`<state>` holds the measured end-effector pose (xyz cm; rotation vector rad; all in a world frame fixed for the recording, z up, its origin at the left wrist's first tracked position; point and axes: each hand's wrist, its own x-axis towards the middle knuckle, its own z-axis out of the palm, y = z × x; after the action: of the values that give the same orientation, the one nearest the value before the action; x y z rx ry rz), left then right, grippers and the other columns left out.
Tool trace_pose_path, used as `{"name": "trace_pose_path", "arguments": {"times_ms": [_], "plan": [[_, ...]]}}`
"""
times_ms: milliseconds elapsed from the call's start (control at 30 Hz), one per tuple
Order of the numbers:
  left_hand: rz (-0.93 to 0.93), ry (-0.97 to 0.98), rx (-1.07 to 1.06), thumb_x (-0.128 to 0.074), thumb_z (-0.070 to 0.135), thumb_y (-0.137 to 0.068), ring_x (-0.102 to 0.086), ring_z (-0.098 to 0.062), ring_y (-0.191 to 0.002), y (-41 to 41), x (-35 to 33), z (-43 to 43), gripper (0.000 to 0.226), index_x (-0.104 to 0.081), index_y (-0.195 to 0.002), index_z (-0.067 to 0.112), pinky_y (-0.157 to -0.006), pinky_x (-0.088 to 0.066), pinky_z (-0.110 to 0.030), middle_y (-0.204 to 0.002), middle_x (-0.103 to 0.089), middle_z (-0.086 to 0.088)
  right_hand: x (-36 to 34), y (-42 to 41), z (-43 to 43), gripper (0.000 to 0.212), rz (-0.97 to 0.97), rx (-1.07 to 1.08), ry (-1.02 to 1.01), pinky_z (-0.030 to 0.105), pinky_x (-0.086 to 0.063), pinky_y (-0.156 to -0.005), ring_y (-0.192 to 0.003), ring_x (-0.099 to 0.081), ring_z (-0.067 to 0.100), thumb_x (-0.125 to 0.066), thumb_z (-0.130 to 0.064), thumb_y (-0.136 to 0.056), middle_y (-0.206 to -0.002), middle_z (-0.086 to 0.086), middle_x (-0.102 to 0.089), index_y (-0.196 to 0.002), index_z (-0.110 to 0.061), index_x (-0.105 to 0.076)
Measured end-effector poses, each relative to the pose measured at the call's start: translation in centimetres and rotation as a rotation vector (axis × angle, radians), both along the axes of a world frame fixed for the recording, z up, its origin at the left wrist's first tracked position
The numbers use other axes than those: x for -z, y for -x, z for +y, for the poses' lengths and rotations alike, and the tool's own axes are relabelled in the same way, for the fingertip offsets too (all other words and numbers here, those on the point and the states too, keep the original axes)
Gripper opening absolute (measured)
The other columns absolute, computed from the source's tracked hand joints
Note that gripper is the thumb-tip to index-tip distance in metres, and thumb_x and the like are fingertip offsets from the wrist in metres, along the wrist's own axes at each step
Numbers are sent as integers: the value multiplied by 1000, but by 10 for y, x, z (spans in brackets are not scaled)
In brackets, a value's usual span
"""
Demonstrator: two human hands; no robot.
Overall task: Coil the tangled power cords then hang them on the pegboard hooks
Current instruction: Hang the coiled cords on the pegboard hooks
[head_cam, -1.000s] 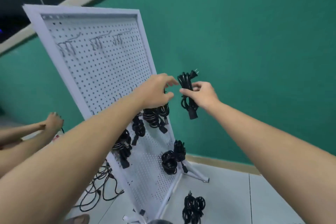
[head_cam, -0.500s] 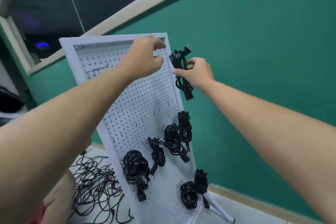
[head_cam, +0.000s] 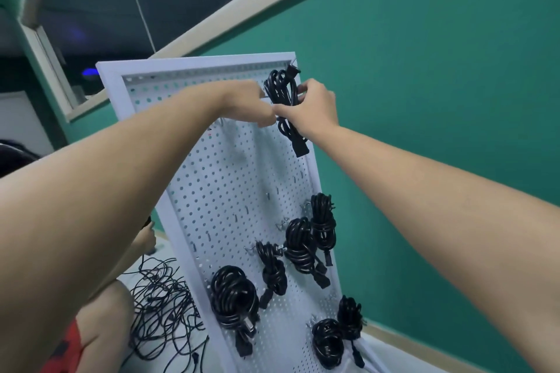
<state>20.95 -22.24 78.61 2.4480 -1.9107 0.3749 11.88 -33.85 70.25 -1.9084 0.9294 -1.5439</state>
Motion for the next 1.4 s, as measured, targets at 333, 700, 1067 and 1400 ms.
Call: {"name": "trace_pose_path", "arguments": {"times_ms": [333,700,1067,1400], "plan": [[-47,182,35,-61,34,-88,-49,-27,-92,-17,5,-9,27,-46,-105,19,-75,-47,-33,-106,-52,-5,17,-20,-1,51,147,-93,-111,34,-53,-73,-97,-66,25,-88,-46,-77,-106,6,-70,-104,-9,-65],[-200,419,335,-67,38,-83,-56,-25,-121,17,46,21,60,-57,-138,15,-91,-54,-45,-135,-55,-4,62,42,25,68,181,-83,-170,30,-44,-86,-113,-57,18,-84,-46,-82,-122,3,-65,-134,-13,-57],[245,8,445,-73,50,-84,-50,-27,-133,49,311,-25,75,-51,-147,16,-108,-45,-45,-146,-50,-6,303,117,31,48,361,27,-521,25,-45,-64,-86,-61,17,-85,-32,-85,-108,7,-71,-122,-12,-62],[552,-450,366,-68,36,-90,-43,-21,-141,30,593,-40,65,-47,-150,24,-112,-41,-43,-152,-43,2,573,122,41,55,681,58,-1067,32,-50,-74,-95,-62,26,-80,-34,-87,-118,11,-66,-128,-11,-53]]}}
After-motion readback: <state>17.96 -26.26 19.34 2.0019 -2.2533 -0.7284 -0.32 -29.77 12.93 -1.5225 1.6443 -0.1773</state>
